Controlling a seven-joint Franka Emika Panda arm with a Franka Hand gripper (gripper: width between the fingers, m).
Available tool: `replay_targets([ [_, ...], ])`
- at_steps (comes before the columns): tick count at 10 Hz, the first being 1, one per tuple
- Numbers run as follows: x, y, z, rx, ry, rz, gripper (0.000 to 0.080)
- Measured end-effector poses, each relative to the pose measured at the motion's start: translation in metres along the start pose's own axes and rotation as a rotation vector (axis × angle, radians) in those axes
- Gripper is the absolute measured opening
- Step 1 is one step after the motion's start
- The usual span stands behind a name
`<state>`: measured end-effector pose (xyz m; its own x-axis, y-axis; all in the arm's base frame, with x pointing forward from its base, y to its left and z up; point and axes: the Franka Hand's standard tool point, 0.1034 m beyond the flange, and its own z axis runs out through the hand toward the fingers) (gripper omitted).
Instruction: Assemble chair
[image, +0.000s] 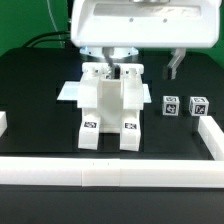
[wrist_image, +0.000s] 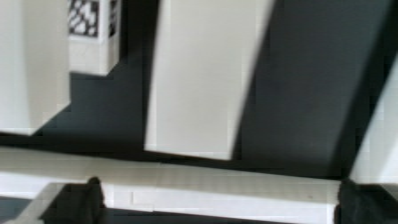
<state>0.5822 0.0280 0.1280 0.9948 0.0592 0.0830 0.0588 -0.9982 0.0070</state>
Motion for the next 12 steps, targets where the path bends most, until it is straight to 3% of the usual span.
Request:
replay_targets([
  [1, -0.011, -0.013, -0.009, 0.016, -0.030, 0.063, 0.0649],
  [3, -0.028, -0.054, -0.016, 0.032, -0.056, 0.159, 0.0649],
  [5, -0.032, -0.089, -0.006, 0.031, -0.053, 0.167, 0.0649],
  [7, -0.031, -0.084, -0.006, 0.030, -0.051, 0.163, 0.0649],
  [9, -0.039, -0.083, 0.001, 0.064, -0.057, 0.247, 0.0649],
  [10, -0.048, -0.098, 0.005, 0.046, -0.057, 0.270, 0.0649],
  [12, -0.069, -0.122, 0.015, 0.051, -0.057, 0.253, 0.0649],
])
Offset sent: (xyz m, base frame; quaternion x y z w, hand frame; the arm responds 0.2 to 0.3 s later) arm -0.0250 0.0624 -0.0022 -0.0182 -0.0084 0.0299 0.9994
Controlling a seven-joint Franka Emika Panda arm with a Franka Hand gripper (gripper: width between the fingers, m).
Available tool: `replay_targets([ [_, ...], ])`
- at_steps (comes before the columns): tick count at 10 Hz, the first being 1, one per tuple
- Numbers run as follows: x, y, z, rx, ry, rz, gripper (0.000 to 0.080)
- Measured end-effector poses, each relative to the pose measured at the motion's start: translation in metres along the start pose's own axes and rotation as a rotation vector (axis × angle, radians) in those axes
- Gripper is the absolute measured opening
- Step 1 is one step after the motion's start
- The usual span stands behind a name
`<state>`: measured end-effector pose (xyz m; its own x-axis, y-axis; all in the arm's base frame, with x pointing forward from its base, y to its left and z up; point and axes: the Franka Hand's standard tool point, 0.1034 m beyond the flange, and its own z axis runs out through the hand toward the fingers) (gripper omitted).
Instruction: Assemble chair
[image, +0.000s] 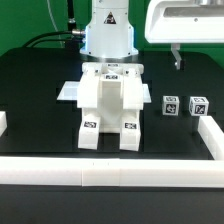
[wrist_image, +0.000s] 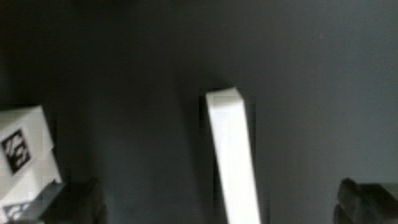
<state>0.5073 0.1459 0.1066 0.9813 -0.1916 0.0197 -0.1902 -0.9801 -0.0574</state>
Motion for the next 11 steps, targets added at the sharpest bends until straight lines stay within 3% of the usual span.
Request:
replay_targets([
  [2, -0.017, -0.015, 0.017, -0.015, -0.002, 0.046, 0.0649],
  [5, -0.017, -0.015, 0.019, -0.015, -0.004, 0.026, 0.0649],
  [8, -0.042, -0.015, 0.039, -0.020, 0.008, 0.002, 0.0649],
  [11, -0.040, -0.015, 0.039, -0.020, 0.010, 0.003, 0.0649],
])
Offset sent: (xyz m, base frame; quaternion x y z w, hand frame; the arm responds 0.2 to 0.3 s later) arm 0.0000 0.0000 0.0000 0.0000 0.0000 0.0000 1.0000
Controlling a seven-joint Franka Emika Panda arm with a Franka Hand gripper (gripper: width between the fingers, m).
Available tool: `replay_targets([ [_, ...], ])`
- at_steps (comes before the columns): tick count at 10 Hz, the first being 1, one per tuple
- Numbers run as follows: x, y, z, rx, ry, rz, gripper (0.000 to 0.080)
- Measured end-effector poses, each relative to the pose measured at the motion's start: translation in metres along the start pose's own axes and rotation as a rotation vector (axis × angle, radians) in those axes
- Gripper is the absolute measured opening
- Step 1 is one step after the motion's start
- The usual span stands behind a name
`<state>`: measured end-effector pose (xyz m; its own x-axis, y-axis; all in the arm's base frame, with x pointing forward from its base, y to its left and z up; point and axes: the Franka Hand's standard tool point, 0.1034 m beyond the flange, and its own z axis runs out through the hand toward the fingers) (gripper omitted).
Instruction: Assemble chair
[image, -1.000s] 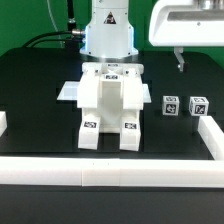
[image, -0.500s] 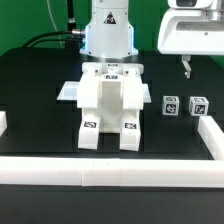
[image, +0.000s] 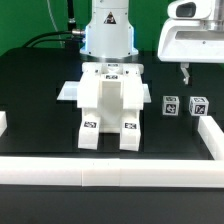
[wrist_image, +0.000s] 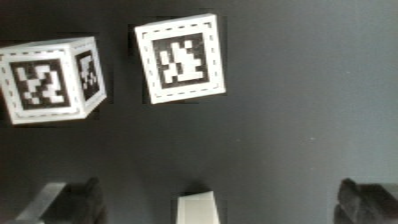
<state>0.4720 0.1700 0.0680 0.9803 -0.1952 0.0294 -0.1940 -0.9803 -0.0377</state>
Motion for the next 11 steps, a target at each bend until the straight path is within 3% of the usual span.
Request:
replay_targets([
  [2, -0.001, -0.001, 0.002, 0.000, 0.004, 0.003, 0.0649],
  [4, -0.022, -0.007, 0.024, -0.014, 0.009, -0.023, 0.0649],
  [6, -0.027, -0.010, 0.040, -0.021, 0.027, -0.035, 0.0649],
  [11, -0.024, -0.008, 0.040, -0.018, 0.039, -0.037, 0.0649],
])
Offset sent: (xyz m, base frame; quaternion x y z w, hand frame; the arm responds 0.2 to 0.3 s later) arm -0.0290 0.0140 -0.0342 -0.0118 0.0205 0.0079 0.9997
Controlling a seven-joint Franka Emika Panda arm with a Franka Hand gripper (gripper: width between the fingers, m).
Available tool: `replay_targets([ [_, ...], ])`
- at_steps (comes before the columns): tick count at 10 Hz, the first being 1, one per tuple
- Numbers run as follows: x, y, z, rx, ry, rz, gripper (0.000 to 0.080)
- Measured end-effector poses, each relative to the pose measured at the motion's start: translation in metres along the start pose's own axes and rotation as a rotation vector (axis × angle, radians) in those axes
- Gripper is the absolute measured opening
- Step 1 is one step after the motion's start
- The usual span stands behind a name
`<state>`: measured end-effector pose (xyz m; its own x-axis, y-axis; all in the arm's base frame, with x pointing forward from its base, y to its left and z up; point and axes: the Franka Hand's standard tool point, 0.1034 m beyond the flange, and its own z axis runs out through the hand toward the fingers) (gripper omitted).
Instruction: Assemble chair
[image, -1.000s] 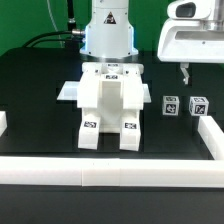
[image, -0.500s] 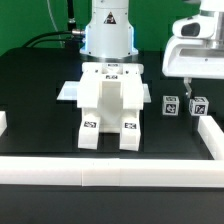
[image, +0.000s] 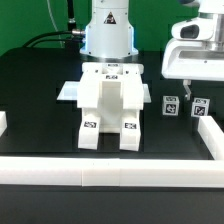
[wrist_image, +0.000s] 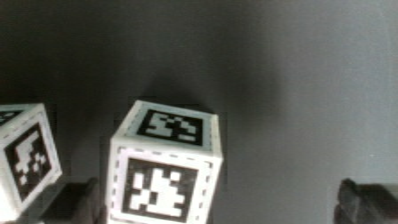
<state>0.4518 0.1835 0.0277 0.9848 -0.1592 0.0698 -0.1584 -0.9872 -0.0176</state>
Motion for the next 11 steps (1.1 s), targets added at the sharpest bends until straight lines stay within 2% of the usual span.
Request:
replay_targets([
  [3, 0.009, 0.005, -0.009, 0.006, 0.010, -0.010, 0.0649],
  [6, 0.013, 0.010, -0.009, 0.004, 0.013, -0.015, 0.0649],
  [11, 0.006, 0.008, 0.000, -0.006, 0.004, -0.015, 0.0649],
])
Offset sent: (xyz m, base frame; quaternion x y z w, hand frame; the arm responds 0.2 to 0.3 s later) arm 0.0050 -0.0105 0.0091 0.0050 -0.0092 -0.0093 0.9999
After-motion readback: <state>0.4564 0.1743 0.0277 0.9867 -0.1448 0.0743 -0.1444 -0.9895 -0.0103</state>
